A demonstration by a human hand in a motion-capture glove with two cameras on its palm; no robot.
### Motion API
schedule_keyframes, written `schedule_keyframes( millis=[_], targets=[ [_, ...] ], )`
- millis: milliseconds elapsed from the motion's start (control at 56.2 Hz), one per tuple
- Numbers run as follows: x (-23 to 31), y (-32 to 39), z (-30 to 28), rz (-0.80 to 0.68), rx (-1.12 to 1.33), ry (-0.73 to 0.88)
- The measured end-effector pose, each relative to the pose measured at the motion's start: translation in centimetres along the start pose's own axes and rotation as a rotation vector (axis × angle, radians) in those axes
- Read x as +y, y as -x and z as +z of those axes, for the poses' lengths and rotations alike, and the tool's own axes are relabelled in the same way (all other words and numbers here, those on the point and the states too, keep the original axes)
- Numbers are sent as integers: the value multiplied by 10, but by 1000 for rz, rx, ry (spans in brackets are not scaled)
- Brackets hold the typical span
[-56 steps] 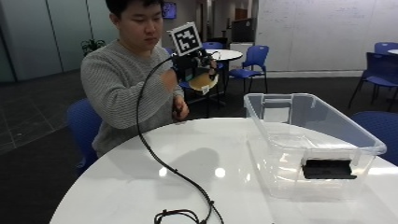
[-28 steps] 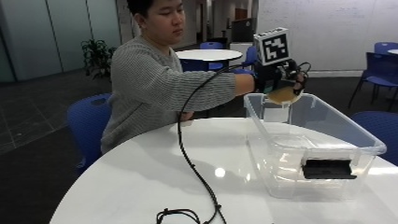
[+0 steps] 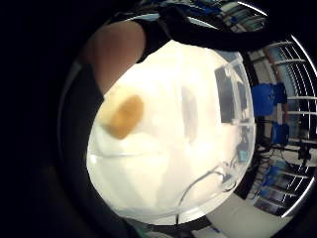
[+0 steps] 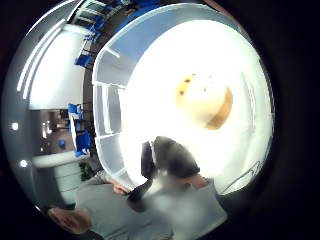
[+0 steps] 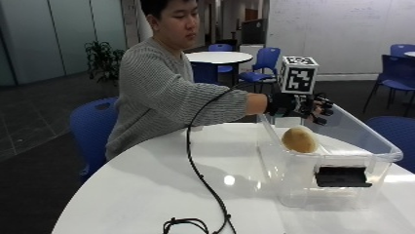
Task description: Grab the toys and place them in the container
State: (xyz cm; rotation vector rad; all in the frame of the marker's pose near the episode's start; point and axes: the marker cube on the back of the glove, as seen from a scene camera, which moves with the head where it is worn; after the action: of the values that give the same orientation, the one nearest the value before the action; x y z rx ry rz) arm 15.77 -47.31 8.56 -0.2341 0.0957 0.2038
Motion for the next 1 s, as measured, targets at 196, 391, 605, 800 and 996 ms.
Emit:
schedule_keyframes(
  millis=[196,391,605,800,996],
  targets=[
    [14,3,-3,-27,-6,4],
    [62,9,-21,-28,-23,-39],
    [193,-36,-55,-68,-121,-137],
    [308,-93,-39,121,101,-223],
    [381,-102,-10,150,59,-244]
  ],
)
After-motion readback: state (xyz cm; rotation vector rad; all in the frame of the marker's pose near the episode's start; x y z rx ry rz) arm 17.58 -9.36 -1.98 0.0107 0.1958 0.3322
